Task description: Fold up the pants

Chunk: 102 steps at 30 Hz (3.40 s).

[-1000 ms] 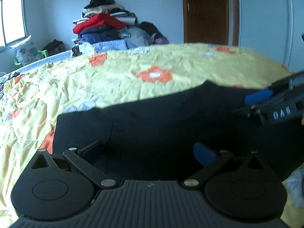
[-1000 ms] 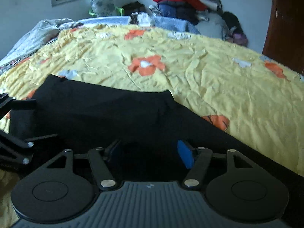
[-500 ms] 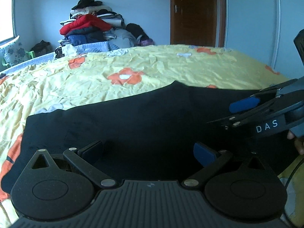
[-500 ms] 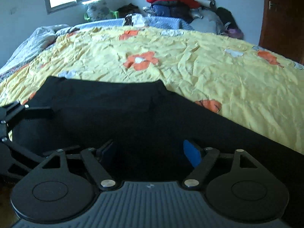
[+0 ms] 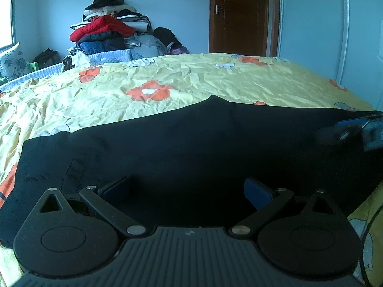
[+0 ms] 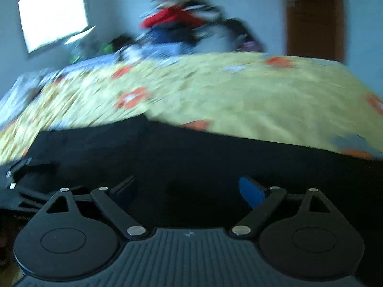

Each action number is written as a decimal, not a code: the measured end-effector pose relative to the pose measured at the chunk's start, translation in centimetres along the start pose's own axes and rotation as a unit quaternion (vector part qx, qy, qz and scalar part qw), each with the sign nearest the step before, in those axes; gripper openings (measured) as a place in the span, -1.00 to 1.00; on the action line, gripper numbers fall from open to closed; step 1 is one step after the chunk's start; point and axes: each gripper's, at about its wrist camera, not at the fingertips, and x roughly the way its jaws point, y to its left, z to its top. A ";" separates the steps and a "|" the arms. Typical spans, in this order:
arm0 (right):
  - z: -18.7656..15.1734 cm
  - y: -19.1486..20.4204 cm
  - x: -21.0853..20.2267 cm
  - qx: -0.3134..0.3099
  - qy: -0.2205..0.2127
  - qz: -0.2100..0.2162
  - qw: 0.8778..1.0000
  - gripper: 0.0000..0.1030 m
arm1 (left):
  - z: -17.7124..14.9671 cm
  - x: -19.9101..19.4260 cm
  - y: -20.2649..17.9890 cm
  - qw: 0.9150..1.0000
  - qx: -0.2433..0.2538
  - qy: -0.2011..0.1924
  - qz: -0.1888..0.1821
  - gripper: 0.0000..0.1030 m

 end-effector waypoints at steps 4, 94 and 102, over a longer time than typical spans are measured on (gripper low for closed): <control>-2.2 -7.1 -5.6 0.139 -0.058 -0.056 0.987 0.79 | 0.0 0.0 -0.1 1.000 0.005 0.001 -0.002 1.00; 0.7 -1.9 -6.0 0.062 -0.097 0.155 0.981 0.38 | 2.3 -1.2 2.4 0.996 -0.092 -0.016 0.012 0.99; -0.4 -2.4 -1.0 -0.098 0.040 -0.046 0.993 0.41 | 6.3 0.8 -2.5 0.993 -0.057 0.011 -0.101 0.99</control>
